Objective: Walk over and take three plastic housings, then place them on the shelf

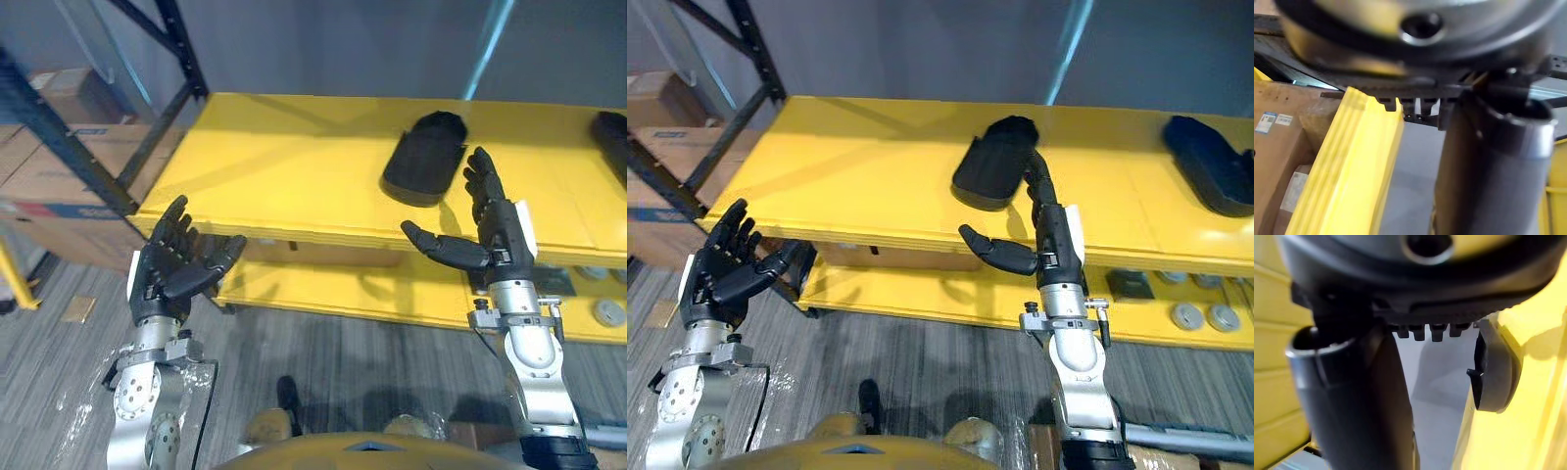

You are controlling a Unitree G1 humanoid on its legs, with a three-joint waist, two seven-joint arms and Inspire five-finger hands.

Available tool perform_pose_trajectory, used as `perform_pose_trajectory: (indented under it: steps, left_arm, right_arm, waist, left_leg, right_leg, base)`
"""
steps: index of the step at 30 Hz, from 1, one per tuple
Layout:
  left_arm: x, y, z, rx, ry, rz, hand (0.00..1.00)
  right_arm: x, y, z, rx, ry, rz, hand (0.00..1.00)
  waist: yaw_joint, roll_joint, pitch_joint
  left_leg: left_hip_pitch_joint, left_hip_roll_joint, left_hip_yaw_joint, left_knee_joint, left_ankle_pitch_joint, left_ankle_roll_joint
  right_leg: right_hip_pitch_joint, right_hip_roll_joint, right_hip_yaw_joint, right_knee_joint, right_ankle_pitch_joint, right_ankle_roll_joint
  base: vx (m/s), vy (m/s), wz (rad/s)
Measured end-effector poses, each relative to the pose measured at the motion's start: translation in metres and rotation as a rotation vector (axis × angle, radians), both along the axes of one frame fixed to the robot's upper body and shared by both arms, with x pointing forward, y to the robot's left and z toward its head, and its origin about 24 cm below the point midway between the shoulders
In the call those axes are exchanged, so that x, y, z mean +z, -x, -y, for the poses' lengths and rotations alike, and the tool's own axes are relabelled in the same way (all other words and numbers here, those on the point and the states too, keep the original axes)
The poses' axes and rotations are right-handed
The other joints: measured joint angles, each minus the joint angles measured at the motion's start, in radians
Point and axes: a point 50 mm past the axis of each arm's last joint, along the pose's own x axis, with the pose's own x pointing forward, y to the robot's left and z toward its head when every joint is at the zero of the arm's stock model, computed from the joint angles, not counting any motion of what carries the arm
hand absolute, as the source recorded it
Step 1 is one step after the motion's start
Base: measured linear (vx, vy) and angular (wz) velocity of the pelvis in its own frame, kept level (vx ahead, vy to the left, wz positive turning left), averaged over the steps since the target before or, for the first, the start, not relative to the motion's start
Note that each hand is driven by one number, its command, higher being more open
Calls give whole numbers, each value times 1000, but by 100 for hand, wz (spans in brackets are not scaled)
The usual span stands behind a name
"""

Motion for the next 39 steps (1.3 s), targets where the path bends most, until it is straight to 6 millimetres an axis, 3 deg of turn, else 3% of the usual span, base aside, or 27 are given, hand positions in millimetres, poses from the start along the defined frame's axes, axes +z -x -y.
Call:
perform_pose_trajectory:
  steps: [3, 5, 8, 10, 12, 17, 21, 29, 33, 39]
  left_arm:
    - [8, -1, -3, -28, -39, 20, 100]
    - [13, 1, -5, -17, -48, 30, 100]
    - [20, 1, -9, -5, -74, 61, 100]
    - [19, 0, -6, -22, -67, 57, 100]
    - [16, -1, 2, -59, -47, 50, 100]
    - [8, 2, 10, -96, -11, 19, 100]
    - [0, 10, 10, -81, 13, -19, 100]
    - [-1, 3, 33, -157, 53, -13, 100]
    - [5, -11, 38, -152, 65, 30, 100]
    - [12, -19, 52, -173, 105, 87, 100]
  right_arm:
    - [2, 1, -2, 13, 19, 27, 100]
    - [7, -1, -5, 43, 26, 60, 100]
    - [15, -6, -9, 98, 48, 99, 100]
    - [15, -6, -8, 98, 56, 96, 100]
    - [15, -5, -5, 102, 83, 85, 100]
    - [14, -5, -6, 119, 62, 86, 100]
    - [16, -15, -30, 269, -39, 95, 100]
    - [10, -34, -60, 393, -17, 39, 100]
    - [17, -50, -72, 485, -33, 31, 100]
    - [49, -81, -122, 704, -105, 58, 100]
  waist:
    - [9, -13, 8]
    - [32, -7, 12]
    - [28, -7, 21]
    - [22, -5, 22]
    - [10, 15, 27]
    - [15, 44, 17]
    - [31, 39, 19]
    - [33, 46, 24]
    - [29, 72, 44]
    - [49, 121, 87]
  left_leg:
    - [-1, 0, -17, 0, 4, 6]
    - [-9, 13, 23, 1, 5, 6]
    - [-45, 29, 63, 1, 14, -2]
    - [-48, 32, 70, 0, 19, -7]
    - [-48, 47, 71, -3, 25, -16]
    - [-48, 89, 68, 5, 39, -39]
    - [-79, 99, 57, 129, -22, -54]
    - [-111, 89, 67, 93, 1, -45]
    - [-110, 77, 68, 51, 34, -36]
    - [-101, 63, 53, 6, 56, -49]
  right_leg:
    - [-21, 4, 59, 39, 7, -10]
    - [-17, 10, 30, -27, 6, -10]
    - [41, 43, -32, -241, -2, 8]
    - [64, 50, -53, -298, -14, 27]
    - [77, 72, -66, -313, -14, 46]
    - [69, 109, -71, -314, -25, 34]
    - [65, 109, -25, -318, -17, 45]
    - [0, 96, -18, -291, -16, 46]
    - [-29, 84, -18, -263, -18, 47]
    - [-60, 64, -21, -200, -45, 43]
  base:
    - [73, -61, 19]
    - [0, -77, -52]
    - [-38, -90, -46]
    - [-49, -98, -13]
    - [-86, -103, 4]
    - [-44, -74, -2]
    - [47, -32, -28]
    - [3, 3, -1]
    - [-42, 17, 1]
    - [-69, 10, 6]
